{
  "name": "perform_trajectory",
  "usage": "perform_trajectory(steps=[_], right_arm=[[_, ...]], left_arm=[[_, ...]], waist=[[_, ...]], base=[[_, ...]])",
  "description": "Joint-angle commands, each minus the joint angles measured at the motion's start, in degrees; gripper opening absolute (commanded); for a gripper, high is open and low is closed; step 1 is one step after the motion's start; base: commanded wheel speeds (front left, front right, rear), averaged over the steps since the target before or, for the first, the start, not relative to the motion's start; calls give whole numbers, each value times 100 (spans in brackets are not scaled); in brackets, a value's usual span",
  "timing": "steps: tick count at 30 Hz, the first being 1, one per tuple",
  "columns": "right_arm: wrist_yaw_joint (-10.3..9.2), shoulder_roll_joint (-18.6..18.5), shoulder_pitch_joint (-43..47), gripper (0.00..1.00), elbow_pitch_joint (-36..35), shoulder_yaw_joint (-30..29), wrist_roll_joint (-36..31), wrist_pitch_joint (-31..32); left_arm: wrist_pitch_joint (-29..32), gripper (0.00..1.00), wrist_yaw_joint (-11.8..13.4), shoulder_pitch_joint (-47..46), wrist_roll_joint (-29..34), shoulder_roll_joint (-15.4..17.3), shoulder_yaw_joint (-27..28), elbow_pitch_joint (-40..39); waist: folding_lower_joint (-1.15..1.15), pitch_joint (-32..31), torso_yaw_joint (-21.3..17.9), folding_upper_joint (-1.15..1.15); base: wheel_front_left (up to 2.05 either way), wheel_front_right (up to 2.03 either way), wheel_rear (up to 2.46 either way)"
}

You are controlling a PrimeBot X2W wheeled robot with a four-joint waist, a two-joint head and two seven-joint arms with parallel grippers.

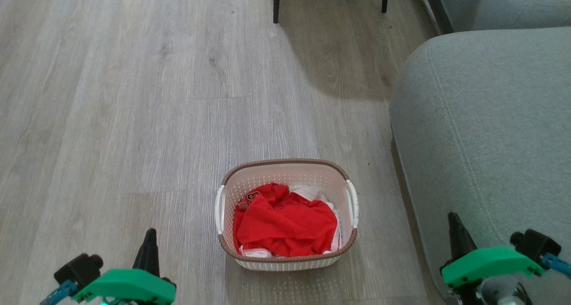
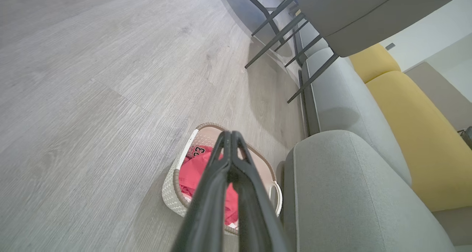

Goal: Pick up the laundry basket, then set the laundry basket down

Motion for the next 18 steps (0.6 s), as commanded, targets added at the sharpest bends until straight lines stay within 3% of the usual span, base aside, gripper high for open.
perform_trajectory(steps=[1,18], right_arm=[[6,-123,-335,0,-164,12,146,29],[8,-142,-450,0,-146,-138,1247,296]], left_arm=[[35,0,-59,-300,-137,76,138,-150],[311,0,-222,-503,-1247,81,332,-124]], waist=[[0,0,-1,0],[0,9,-25,0]], base=[[0,0,0],[0,0,0]])
